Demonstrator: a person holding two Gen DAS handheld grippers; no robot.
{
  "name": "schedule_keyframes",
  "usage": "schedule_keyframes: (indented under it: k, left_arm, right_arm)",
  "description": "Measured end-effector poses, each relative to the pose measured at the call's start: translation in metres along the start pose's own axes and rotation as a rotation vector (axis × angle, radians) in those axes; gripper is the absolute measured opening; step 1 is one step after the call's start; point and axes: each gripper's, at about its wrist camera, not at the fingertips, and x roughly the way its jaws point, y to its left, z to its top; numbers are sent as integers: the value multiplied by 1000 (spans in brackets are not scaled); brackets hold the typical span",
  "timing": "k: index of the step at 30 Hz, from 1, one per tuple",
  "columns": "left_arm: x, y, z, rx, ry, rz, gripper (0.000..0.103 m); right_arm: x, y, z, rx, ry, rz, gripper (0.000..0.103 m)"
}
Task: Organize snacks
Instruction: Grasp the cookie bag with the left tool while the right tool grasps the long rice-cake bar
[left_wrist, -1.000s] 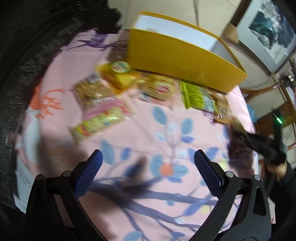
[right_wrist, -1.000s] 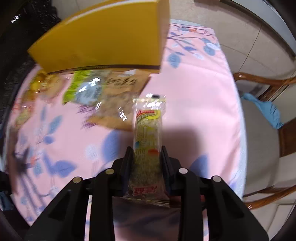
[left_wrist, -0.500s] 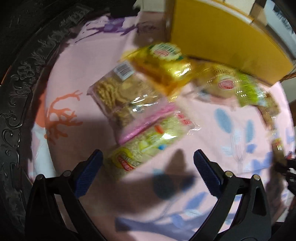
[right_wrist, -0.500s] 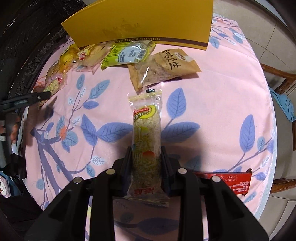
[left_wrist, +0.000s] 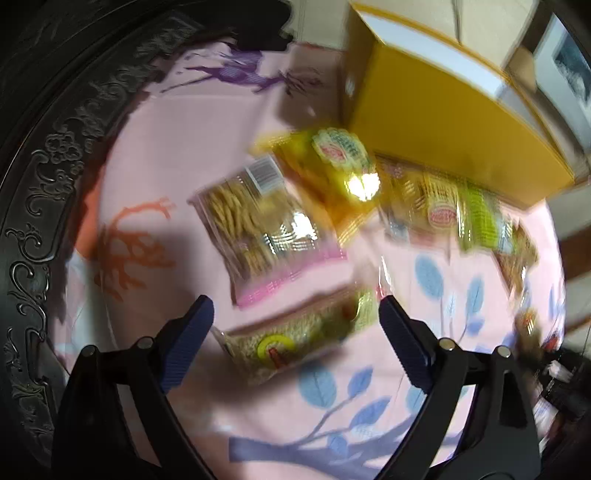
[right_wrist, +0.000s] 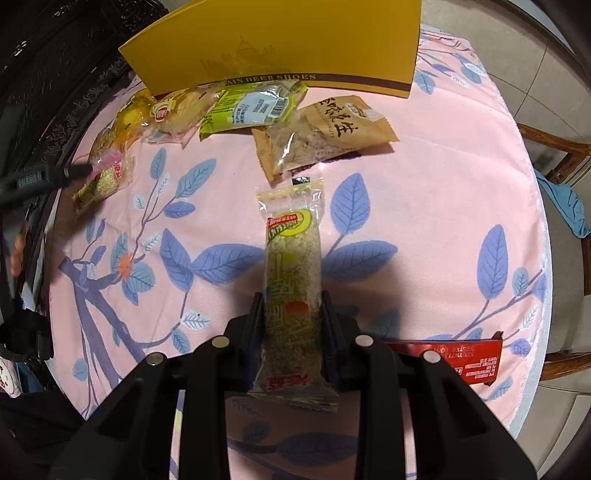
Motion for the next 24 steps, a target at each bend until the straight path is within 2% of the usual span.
schedule_keyframes:
  k: [3,7,10,11,13,15,20,24]
  left_arm:
    - [11,13,19,-116,8,-18,92]
    - [35,30,38,-254,40,32,92]
    - [50,37,44,-321,50,35,83]
    - [52,37,46,-321,47,49,80]
    - [56,24,50,-258,32,111,66]
    - [57,12,51,-215,27,124,55]
    - [43,-1,38,-197,-10,81,50]
    - [9,-18,10,-121,-43,28,50]
  right_arm:
    - [1,2,0,-6,2,-5,30]
    - [2,2,2,-8,11,-4,30]
    - [3,4,3,-6,11,-4,30]
    - [3,4,3,-5,10,-4,30]
    - [3,3,3,-5,10,-1,30]
    - [3,2,3,-4,10,0,30]
    - [3,-2,4,0,3,4,29]
    - [0,-1,2,3,-21,-3,29]
